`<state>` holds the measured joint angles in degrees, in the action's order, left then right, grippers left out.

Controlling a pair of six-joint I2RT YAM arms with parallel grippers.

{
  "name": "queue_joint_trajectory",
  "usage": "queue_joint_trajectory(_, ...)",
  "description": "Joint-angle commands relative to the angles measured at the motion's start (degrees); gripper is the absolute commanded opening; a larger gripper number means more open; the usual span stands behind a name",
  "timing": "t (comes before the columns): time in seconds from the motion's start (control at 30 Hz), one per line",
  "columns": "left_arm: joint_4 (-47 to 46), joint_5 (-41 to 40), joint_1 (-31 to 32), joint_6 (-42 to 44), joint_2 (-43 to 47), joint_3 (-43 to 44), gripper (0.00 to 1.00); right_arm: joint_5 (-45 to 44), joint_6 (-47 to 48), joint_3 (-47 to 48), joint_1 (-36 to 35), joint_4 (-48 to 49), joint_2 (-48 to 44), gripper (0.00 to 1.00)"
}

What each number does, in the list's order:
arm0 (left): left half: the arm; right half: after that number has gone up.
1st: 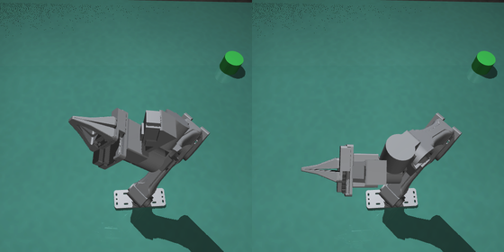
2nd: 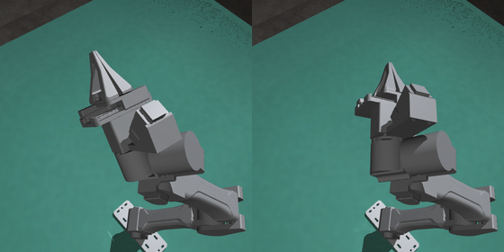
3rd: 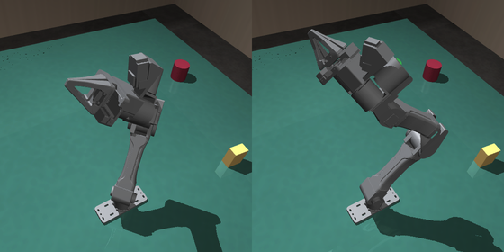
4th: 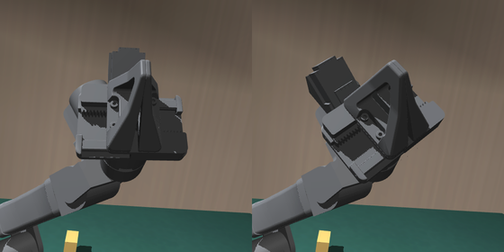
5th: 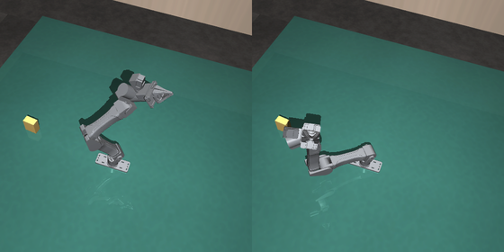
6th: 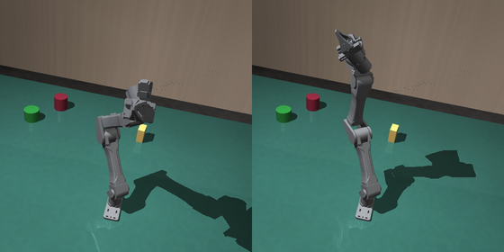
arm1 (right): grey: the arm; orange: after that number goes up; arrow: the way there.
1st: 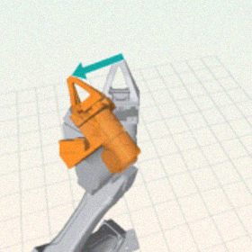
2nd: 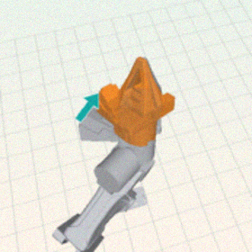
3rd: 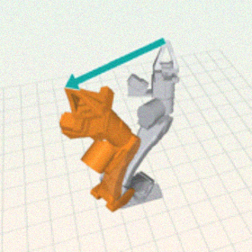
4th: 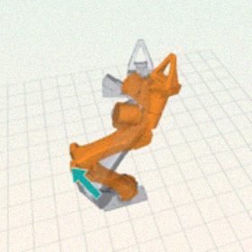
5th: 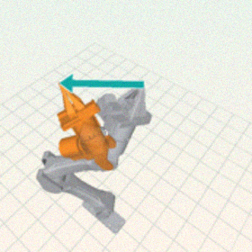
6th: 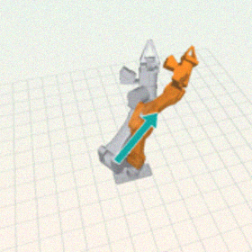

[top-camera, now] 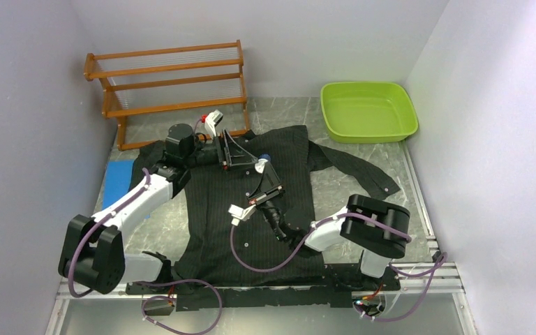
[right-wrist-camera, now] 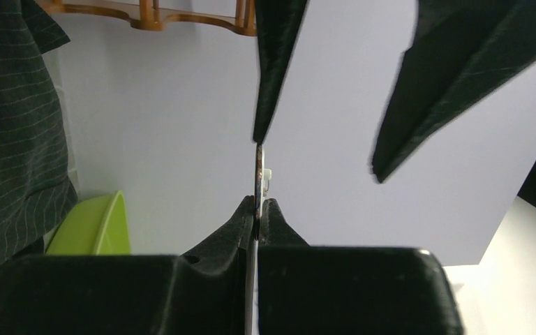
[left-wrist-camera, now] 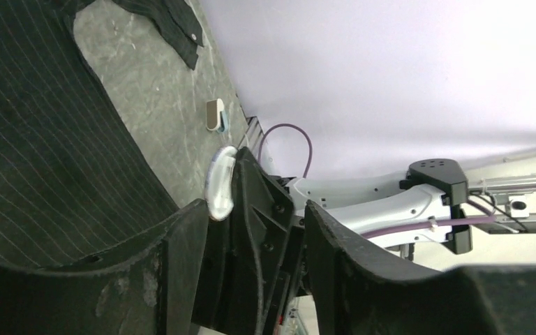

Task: Pin the brooch onto the clothing
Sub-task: Open the brooch.

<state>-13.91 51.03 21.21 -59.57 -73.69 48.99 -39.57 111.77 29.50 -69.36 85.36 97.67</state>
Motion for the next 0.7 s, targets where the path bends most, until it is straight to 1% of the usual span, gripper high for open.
queue_joint_trajectory(0.0, -14.4, 2.9, 0.1, -7.5, -2.7, -3.4, 0.54, 0.1, 1.2, 2.5, -0.6, 12.7, 0.8, 0.0)
queue_joint_trajectory(0.07, -16.0, 2.9, 0.1, -8.0, -3.9, -4.2, 0.51, 0.2, 1.1, 2.9, -0.7, 12.7, 0.6, 0.0)
queue_joint_trajectory(0.3, -14.7, 1.5, 0.1, -6.5, -5.0, -5.3, 0.48, -1.4, 1.2, 3.9, -1.8, 12.7, 0.3, 0.0)
queue_joint_trajectory(0.4, -17.6, 2.0, 0.1, -7.6, -5.8, -5.9, 0.45, -1.4, 1.1, 3.9, -2.4, 12.6, 0.6, 0.0)
queue_joint_trajectory(0.47, -20.0, 2.9, 0.1, -8.9, -6.4, -6.2, 0.41, -1.2, 1.2, 3.9, -2.7, 12.7, 1.0, 0.0)
queue_joint_trajectory(0.57, -21.2, 3.7, 0.1, -9.7, -6.9, -6.0, 0.36, -1.3, 1.4, 4.3, -3.0, 12.7, 1.4, 0.0)
queue_joint_trajectory(0.67, -20.7, 3.6, 0.2, -9.2, -6.4, -5.9, 0.24, -1.5, 1.0, 4.6, -3.1, 12.7, 1.4, 0.0)
